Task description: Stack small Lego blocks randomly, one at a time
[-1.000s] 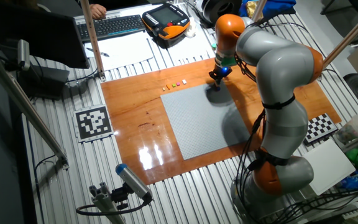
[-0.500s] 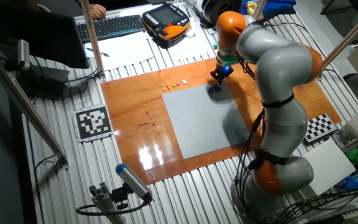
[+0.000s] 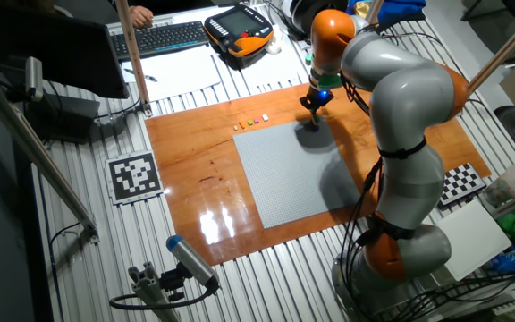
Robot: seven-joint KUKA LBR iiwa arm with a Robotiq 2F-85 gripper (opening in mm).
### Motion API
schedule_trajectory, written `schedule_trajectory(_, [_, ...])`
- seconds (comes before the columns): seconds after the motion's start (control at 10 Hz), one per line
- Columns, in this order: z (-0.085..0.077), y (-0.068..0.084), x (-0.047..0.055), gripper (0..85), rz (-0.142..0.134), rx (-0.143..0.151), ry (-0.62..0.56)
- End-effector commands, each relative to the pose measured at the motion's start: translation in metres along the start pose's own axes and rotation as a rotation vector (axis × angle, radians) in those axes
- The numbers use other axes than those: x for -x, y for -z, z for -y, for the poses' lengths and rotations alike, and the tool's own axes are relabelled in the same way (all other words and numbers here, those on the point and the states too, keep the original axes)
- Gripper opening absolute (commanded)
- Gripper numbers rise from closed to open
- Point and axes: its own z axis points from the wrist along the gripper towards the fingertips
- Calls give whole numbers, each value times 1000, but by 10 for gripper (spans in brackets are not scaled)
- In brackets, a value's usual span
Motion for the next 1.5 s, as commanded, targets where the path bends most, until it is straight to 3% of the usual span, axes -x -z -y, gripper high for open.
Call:
schedule_trajectory(0.0, [-4,5,-2,0,9,8,-5])
schedule_trajectory(0.2, [-10,10,-7,0,32,19,-6])
schedule_trajectory(0.5, [-7,10,-5,0,51,48,13])
schedule_trajectory(0.7, [-7,10,-6,0,37,59,14])
schedule_trajectory(1.0, [-8,6,1,0,25,57,21])
schedule_trajectory(1.4, [-9,6,1,0,18,56,36])
